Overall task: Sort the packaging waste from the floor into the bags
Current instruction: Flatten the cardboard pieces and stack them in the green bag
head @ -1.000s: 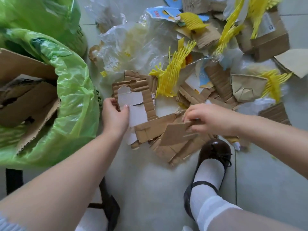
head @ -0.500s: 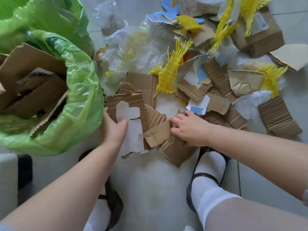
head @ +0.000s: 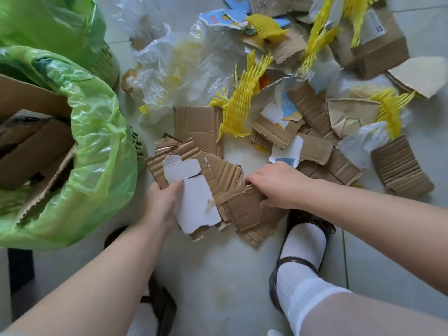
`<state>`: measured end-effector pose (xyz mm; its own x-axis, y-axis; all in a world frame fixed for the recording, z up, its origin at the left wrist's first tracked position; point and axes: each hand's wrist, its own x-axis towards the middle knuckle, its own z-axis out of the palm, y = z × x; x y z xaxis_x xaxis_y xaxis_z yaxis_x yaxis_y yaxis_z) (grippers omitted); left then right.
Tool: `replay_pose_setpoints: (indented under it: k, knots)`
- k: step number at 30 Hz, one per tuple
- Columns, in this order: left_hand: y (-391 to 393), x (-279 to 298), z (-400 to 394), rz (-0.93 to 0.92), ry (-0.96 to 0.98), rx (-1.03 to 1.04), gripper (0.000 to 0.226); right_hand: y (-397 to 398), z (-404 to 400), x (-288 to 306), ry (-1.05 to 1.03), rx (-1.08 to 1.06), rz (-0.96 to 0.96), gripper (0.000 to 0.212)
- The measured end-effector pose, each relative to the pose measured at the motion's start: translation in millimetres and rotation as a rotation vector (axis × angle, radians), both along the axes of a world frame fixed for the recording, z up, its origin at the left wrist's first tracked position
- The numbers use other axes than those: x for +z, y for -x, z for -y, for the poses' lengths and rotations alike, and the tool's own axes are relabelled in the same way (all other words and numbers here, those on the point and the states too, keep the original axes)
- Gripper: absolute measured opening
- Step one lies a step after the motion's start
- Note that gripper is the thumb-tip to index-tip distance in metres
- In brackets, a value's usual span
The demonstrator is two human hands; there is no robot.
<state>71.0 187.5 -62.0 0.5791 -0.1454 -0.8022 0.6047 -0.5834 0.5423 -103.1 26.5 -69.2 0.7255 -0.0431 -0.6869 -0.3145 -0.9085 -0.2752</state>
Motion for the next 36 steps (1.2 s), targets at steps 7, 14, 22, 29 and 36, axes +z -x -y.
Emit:
replay_pose_setpoints:
  k: [7, 14, 22, 29, 36]
  knots:
    - [2.0, -4.3, 4.4, 0.073, 0.022, -0.035, 0.022, 6.8, -4.2, 3.4, 0.054, -0.048, 0.252, 0.051]
    - [-3.5, 0.0, 18.4, 0.188, 0.042, -0.062, 0.03, 17.0, 3.3, 27.8, -0.162, -0.466, 0.212, 0.031]
    - [-11.8, 3.9, 22.5, 0.005, 0.195, -0.101, 0.015, 18.6, 92.4, 71.0, -0.318, -0.808, 0.261, 0.017]
    - [-8.5, 5.3, 28.3, 0.013, 0.214, -0.128, 0.022, -18.7, 135.0, 39.1, 0.024, 0.031, 0.043, 0.031]
    - [-5.3, 7.5, 33.2, 0.042, 0.229, -0.099, 0.033, -53.4, 130.2, 29.7, 0.197, 0.426, 0.019, 0.043]
